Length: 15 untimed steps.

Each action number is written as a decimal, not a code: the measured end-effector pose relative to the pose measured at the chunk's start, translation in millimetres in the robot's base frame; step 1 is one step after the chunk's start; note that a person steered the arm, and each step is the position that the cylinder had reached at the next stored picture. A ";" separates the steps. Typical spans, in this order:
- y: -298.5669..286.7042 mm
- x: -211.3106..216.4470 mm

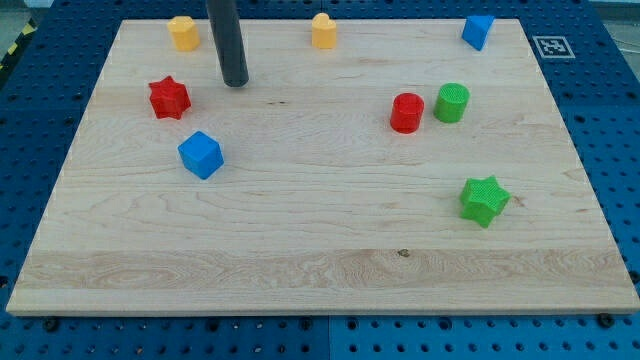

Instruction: Move the red star to the left center of the board

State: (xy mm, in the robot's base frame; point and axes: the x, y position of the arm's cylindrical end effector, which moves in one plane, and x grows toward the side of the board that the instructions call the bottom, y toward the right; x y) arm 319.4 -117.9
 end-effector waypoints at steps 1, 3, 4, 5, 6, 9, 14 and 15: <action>-5.6 -0.8; -18.1 -0.8; -25.4 -0.7; -33.8 -0.7; -34.0 -0.7; -67.1 -0.7; -92.0 23.2; -92.0 28.4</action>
State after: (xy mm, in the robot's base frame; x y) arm 347.8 -209.9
